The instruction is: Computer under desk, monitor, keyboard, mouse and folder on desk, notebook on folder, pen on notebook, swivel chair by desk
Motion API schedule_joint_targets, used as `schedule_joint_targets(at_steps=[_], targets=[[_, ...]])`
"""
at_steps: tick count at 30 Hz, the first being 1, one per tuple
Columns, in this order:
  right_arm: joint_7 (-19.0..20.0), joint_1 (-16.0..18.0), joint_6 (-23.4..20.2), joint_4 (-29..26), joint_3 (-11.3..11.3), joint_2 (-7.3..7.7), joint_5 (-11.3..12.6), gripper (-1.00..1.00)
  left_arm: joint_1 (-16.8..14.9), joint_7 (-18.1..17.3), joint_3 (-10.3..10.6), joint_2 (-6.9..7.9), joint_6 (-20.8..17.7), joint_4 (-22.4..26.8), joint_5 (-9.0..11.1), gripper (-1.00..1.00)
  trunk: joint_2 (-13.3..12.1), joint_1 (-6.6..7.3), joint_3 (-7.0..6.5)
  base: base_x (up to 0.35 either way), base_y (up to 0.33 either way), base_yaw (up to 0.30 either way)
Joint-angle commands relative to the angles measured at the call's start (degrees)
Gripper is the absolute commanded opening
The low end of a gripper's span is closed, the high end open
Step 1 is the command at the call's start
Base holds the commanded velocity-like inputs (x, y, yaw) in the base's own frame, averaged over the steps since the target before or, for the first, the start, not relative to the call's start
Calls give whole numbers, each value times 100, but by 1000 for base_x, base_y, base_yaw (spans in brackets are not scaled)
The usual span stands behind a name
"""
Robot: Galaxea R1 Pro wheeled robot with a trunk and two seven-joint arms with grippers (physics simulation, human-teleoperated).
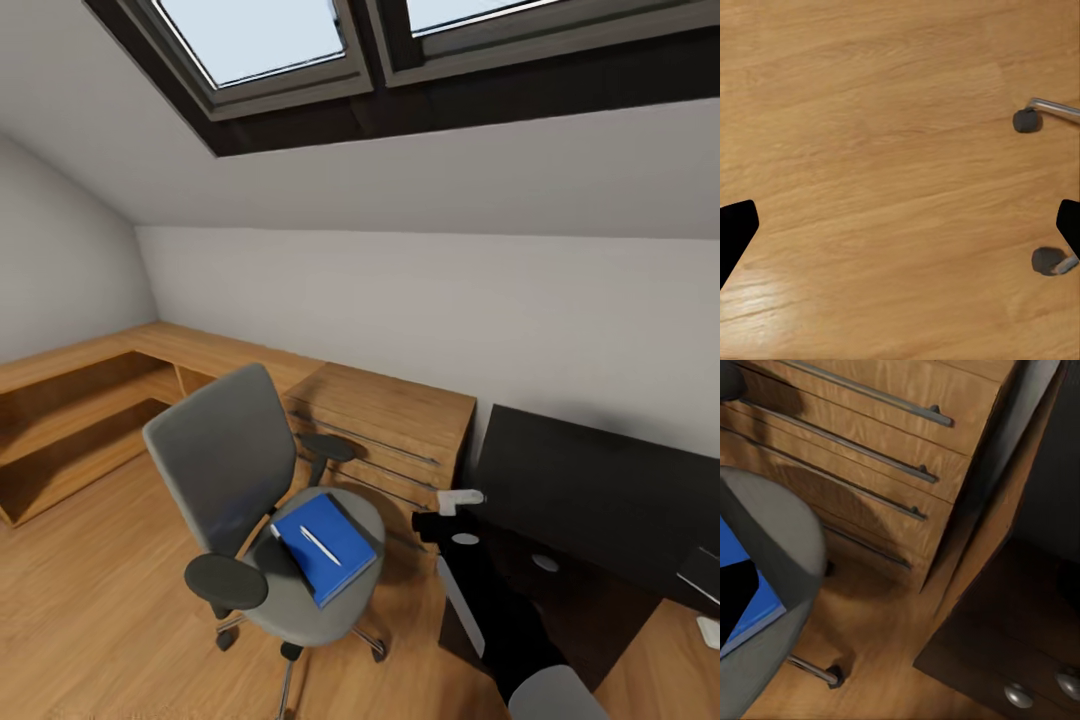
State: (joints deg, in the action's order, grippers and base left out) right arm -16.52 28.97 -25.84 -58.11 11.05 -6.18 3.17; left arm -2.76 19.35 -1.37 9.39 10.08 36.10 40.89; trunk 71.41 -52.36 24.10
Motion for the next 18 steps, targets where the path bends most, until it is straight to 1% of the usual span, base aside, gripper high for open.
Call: schedule_joint_targets(at_steps=[1, 13, 14, 16, 18], targets=[[-44, 3, -27, -6, 19, 4, 34, 100, -3, 11, 13, 2, 28, 3, 60, 100, 4, 0, 10, 2, 1, 262], [-44, 3, -34, 30, 65, 2, 35, 100, -5, 25, 38, -33, 29, -6, 32, 100, 4, 0, 58, 0, 0, 262], [-44, 3, -34, 40, 77, 2, 35, 100, -5, 25, 39, -35, 29, -6, 30, 100, 4, 0, 63, 0, 0, 262], [-44, 3, -31, 83, 178, 2, 35, 100, -4, 25, 45, -41, 29, -6, 26, 100, 4, 0, 71, 0, 0, 262], [-44, 3, -33, 89, 203, -3, 35, 100, -3, 25, 45, -42, 29, -6, 25, 100, 4, 0, 79, 0, 0, 262]])
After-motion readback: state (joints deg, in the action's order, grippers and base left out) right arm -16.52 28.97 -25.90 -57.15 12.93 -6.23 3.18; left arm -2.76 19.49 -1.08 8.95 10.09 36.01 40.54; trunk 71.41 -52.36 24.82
